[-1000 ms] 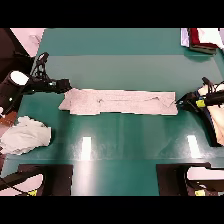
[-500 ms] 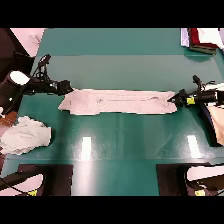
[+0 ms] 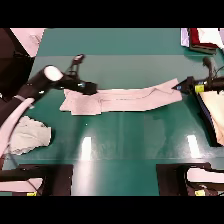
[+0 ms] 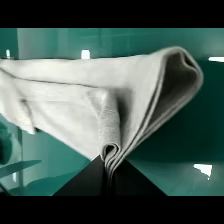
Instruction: Fold the shirts.
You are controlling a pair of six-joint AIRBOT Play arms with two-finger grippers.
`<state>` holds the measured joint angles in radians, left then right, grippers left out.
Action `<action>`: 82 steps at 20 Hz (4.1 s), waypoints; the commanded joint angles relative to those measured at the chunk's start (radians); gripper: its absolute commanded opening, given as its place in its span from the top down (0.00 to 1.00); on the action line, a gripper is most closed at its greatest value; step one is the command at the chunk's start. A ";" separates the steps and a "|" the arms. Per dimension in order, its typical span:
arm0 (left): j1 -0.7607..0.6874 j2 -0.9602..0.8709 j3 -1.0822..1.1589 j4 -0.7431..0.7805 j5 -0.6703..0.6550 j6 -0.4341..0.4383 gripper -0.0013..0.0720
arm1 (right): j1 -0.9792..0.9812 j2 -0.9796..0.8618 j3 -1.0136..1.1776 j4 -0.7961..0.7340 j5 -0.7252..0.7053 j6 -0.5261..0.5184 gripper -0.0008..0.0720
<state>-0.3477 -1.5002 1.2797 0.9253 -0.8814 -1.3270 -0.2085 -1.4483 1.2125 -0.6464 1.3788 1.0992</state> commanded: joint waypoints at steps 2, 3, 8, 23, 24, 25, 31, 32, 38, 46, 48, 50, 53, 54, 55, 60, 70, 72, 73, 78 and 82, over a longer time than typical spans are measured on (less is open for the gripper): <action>-0.171 -0.253 0.240 0.003 0.009 -0.004 0.96 | 0.113 0.052 0.217 0.001 0.118 0.131 0.98; -0.195 -0.297 0.277 0.003 0.009 -0.010 0.96 | 0.157 0.052 0.266 0.001 0.125 0.143 0.98; -0.229 -0.431 0.377 -0.021 0.028 -0.035 0.96 | 0.363 -0.032 0.528 -0.001 0.175 0.200 0.98; -0.054 -0.325 0.430 0.118 -0.119 -0.035 0.96 | 0.587 -0.214 0.784 -0.009 0.174 0.212 0.98; -0.025 -0.287 0.430 0.165 -0.127 -0.034 0.96 | 0.600 -0.217 0.785 -0.006 0.160 0.209 0.98; 0.008 -0.244 0.430 0.212 -0.135 -0.034 0.96 | 0.610 -0.220 0.785 -0.008 0.140 0.204 0.98; 0.236 -0.006 0.430 0.340 -0.259 0.001 0.95 | 0.736 -0.345 0.848 0.001 0.058 0.166 0.98; 0.271 0.027 0.430 0.352 -0.274 0.000 0.95 | 0.763 -0.369 0.840 0.001 0.026 0.146 0.98; 0.379 0.117 0.430 0.356 -0.323 -0.001 0.95 | 0.944 -0.582 0.879 0.006 -0.239 -0.020 0.97; 0.378 0.117 0.429 0.356 -0.393 0.000 0.95 | 0.923 -0.467 0.708 -0.056 -0.262 -0.032 0.23; 0.378 0.117 0.429 0.352 -0.392 0.000 0.95 | 0.833 -0.395 0.589 -0.191 -0.138 0.029 0.23; 0.378 0.117 0.429 0.350 -0.393 -0.001 0.95 | 0.722 -0.320 0.415 -0.210 -0.114 0.057 0.23; 0.378 0.114 0.429 0.349 -0.390 -0.001 0.96 | 0.577 -0.246 0.188 -0.187 -0.215 0.090 0.20; 0.378 0.112 0.429 0.343 -0.389 -0.001 0.95 | 0.543 -0.243 0.139 -0.126 -0.245 0.088 0.06; 0.378 0.109 0.429 0.336 -0.389 0.000 0.95 | 0.517 -0.255 0.104 -0.050 -0.260 0.069 0.04; 0.378 0.106 0.429 0.323 -0.383 0.000 0.96 | 0.547 -0.412 0.155 0.132 -0.245 -0.001 0.04; 0.378 0.106 0.429 0.320 -0.396 0.000 0.95 | 0.714 -0.561 0.384 0.251 -0.169 -0.058 0.97; 0.378 0.106 0.429 0.315 -0.412 -0.001 0.96 | 0.669 -0.506 0.384 0.230 -0.168 -0.041 0.97; 0.378 0.106 0.429 0.301 -0.420 -0.001 0.96 | 0.635 -0.466 0.383 0.185 -0.167 -0.008 0.97; 0.321 0.106 0.429 0.234 -0.408 -0.001 0.96 | 0.350 -0.232 0.381 -0.010 -0.076 0.069 0.97; 0.179 0.106 0.429 0.233 -0.303 -0.002 0.95 | 0.066 -0.087 0.381 -0.196 -0.077 0.192 0.97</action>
<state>-0.0883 -1.3941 1.7088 1.1679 -1.2518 -1.3277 0.0391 -1.6360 1.5929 -0.6971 1.2865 1.2053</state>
